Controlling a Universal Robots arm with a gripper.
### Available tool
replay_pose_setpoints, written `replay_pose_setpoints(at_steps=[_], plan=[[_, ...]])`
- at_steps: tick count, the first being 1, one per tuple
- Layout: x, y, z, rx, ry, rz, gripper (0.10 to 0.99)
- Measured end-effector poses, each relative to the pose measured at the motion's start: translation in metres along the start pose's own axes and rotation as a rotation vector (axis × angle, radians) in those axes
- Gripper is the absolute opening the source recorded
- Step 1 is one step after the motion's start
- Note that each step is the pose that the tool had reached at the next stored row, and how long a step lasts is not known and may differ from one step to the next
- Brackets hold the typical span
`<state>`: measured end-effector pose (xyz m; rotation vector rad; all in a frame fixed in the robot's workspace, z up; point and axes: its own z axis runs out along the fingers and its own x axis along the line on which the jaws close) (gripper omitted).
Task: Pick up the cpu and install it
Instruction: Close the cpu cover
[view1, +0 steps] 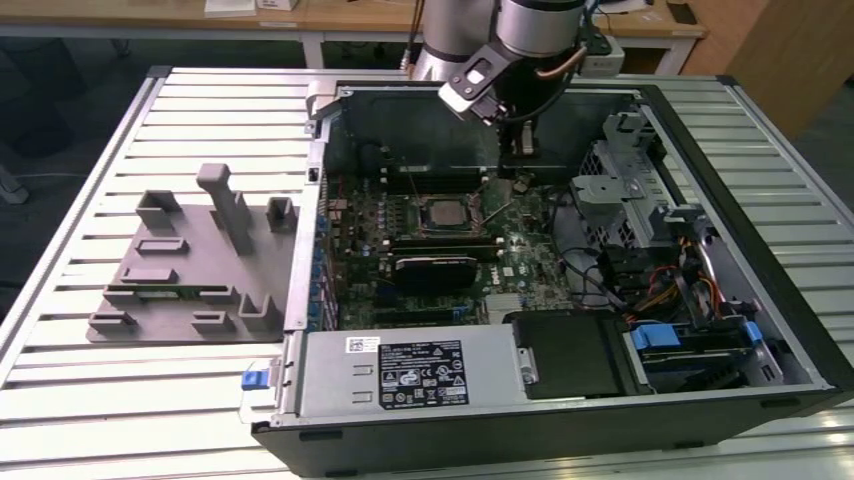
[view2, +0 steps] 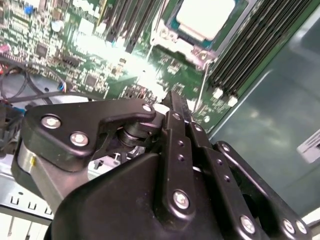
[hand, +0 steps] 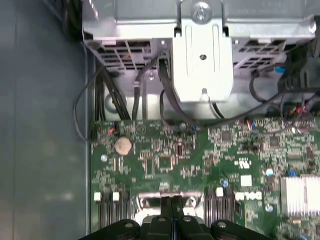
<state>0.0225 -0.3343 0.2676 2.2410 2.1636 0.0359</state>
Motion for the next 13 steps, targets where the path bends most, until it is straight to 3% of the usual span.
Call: replay_pose_setpoints(at_steps=[8,13], plan=[[0.0007,0.021,0.0054,0.009,-0.0004,0.0,0.106],[0.001,0.0276,0.0125,0.012,-0.0005,0.0,0.106]])
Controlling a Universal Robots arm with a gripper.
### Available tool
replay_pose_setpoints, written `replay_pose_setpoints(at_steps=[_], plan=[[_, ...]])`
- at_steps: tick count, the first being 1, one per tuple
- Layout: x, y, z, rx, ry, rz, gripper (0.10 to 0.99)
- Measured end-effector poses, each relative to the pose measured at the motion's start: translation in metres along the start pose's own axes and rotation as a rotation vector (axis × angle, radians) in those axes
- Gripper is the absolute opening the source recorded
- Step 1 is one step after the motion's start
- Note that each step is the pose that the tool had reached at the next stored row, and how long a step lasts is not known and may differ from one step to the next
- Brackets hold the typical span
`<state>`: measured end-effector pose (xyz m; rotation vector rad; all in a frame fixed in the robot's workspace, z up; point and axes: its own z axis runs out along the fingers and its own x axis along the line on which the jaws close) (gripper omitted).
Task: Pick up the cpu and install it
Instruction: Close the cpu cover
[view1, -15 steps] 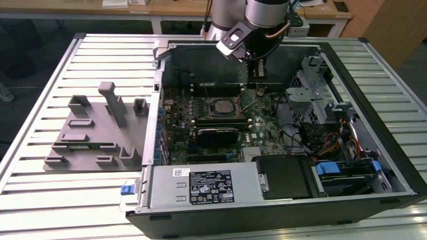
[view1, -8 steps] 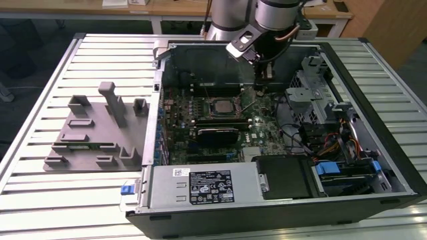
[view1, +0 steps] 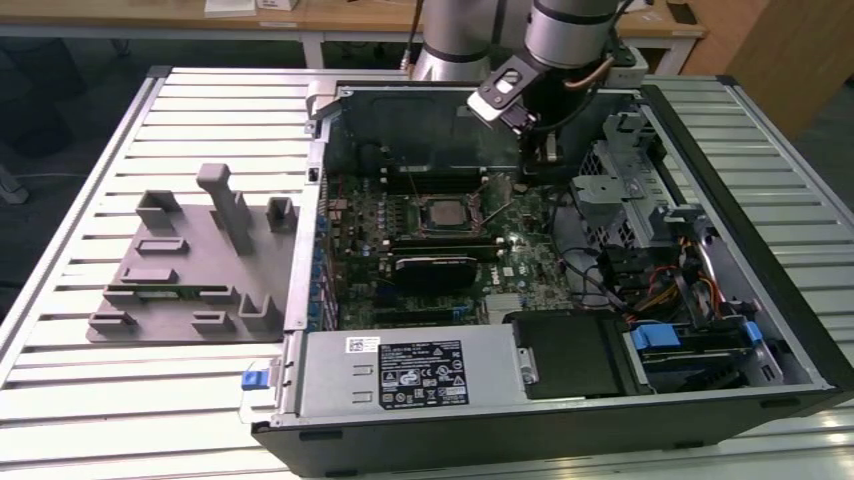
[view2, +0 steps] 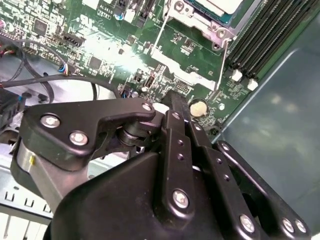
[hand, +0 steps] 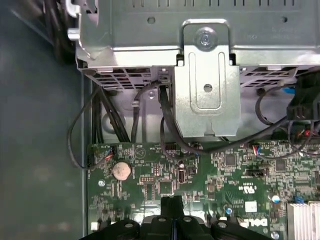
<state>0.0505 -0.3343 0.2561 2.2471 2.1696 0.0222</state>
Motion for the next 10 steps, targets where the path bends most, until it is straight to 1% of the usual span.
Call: replay_pose_setpoints(at_steps=[4,7,10], plan=[[0.0001,0.0003,0.0072,0.001,0.0001,0.0,0.106],[0.0001,-0.0001,0.0108,0.001,0.0001,0.0,0.106],[0.0,-0.0043,0.0115,0.001,0.0001,0.0,0.106]])
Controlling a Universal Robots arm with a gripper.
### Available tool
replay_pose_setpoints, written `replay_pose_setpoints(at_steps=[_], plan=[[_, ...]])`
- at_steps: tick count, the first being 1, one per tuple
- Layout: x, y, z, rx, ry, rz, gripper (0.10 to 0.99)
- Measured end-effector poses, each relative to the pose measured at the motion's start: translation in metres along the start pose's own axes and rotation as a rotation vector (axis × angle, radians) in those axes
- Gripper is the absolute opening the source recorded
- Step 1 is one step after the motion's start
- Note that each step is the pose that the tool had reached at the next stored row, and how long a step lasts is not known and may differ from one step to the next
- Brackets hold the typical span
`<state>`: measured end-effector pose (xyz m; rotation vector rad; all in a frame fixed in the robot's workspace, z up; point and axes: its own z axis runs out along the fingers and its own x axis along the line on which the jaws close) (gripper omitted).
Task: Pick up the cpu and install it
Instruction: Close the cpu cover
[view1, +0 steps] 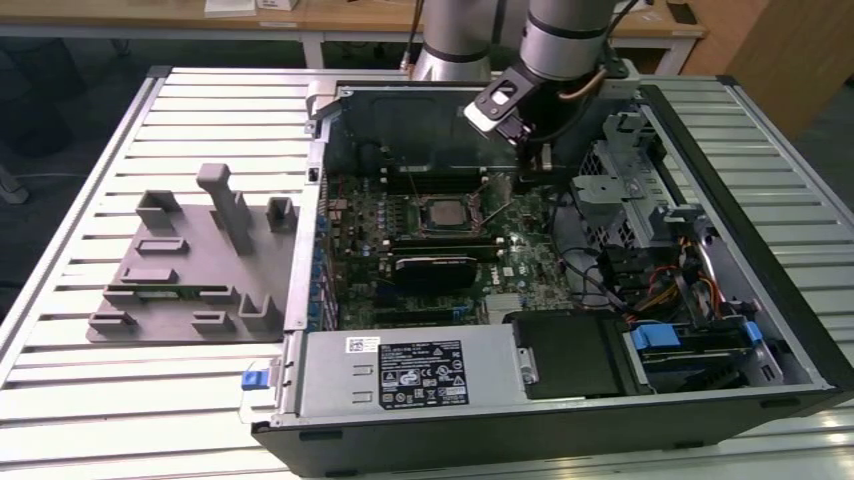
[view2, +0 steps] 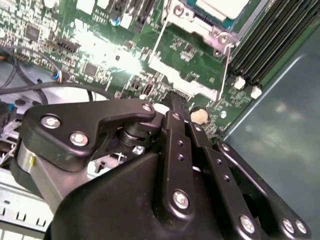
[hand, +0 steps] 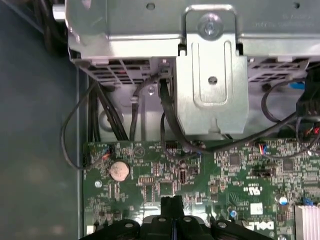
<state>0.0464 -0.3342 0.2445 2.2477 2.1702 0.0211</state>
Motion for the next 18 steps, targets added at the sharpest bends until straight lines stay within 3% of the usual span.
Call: replay_pose_setpoints(at_steps=[15,18], plan=[[-0.0006,-0.0339,0.0006,0.0,0.0001,0.0,0.106],[-0.0006,-0.0372,0.0008,0.0,-0.0003,0.0,0.106]])
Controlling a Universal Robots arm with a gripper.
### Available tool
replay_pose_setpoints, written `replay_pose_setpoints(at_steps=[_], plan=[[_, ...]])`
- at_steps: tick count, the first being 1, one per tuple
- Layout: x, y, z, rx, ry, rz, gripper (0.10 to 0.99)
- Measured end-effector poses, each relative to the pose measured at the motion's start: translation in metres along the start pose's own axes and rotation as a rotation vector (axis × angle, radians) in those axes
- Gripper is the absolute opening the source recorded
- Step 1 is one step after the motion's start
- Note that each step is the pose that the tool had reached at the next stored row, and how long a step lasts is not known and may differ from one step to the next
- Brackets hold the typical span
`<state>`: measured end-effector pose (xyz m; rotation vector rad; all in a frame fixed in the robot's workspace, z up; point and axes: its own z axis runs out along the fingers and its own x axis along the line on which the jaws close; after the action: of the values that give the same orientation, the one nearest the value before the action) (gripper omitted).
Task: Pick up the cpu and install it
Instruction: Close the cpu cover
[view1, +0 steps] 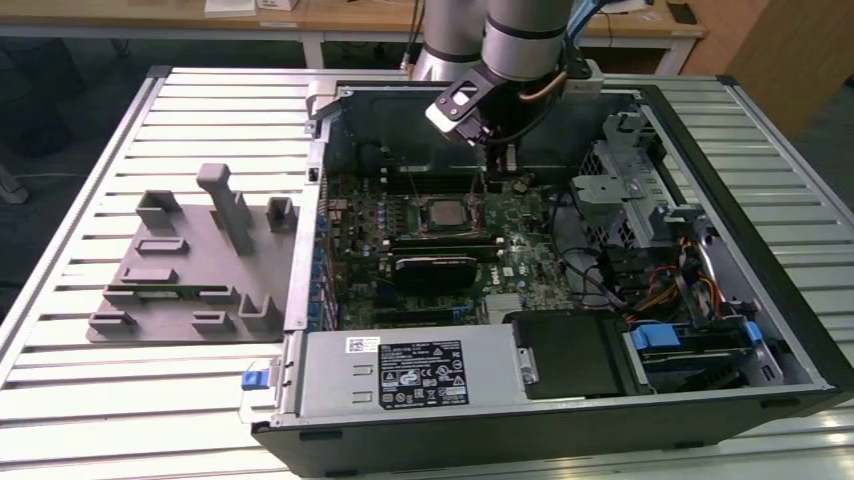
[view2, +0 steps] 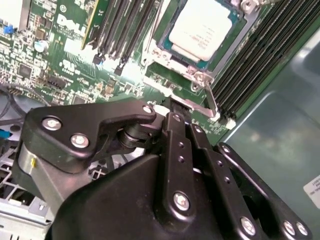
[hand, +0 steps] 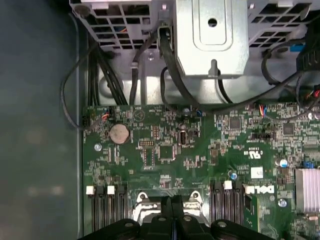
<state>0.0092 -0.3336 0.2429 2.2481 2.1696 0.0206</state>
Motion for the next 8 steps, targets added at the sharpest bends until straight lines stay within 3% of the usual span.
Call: replay_pose_setpoints(at_steps=[8], plan=[[0.0,-0.0011,0.0002,0.0,0.0002,0.0,0.106]])
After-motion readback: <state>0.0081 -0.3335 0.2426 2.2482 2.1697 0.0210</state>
